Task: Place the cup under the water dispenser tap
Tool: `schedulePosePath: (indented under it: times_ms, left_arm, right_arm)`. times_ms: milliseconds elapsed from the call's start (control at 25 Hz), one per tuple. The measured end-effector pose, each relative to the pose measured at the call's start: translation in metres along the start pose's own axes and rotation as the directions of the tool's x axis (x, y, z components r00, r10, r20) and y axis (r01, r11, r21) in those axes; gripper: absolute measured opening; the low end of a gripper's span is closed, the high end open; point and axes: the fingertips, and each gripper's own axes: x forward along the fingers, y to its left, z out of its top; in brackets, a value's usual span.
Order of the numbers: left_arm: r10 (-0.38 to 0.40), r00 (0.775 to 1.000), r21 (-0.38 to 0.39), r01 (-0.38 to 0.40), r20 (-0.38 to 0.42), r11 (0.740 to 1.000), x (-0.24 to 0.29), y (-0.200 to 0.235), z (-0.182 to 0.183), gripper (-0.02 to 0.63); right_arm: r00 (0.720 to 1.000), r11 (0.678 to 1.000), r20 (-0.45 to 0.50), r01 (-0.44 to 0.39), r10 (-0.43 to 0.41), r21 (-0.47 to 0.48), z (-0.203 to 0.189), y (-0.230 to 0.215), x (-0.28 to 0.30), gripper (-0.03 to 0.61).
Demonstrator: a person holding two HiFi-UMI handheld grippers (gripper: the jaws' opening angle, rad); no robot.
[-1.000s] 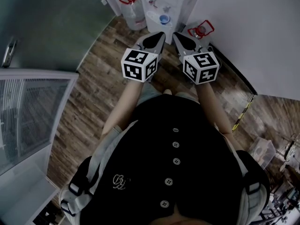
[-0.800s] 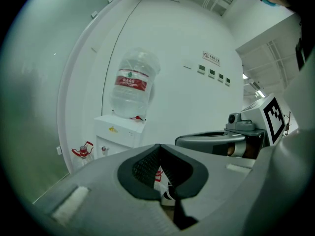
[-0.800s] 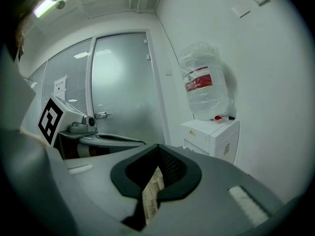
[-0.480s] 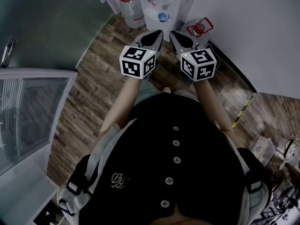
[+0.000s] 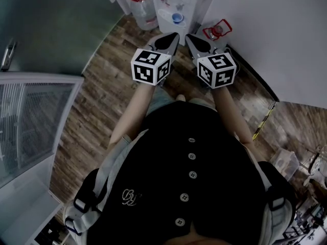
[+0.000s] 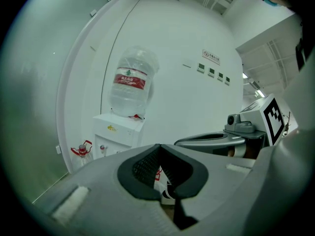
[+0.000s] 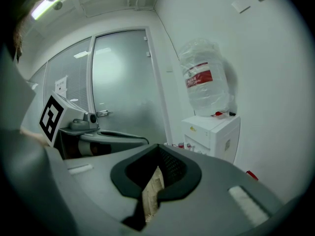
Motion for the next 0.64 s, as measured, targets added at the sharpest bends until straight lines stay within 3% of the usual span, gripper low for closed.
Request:
schedulePosePath:
  times_ms: [640]
  left_arm:
    - [-0.001, 1.0, 0.009, 0.001, -0.005, 1.0, -0.0008, -0.0065, -0.0024, 0.0]
  right_arm:
    - [1.0, 1.0, -0.016, -0.006, 0.005, -0.027, -0.0042, 0.0017, -0.0054, 0.0]
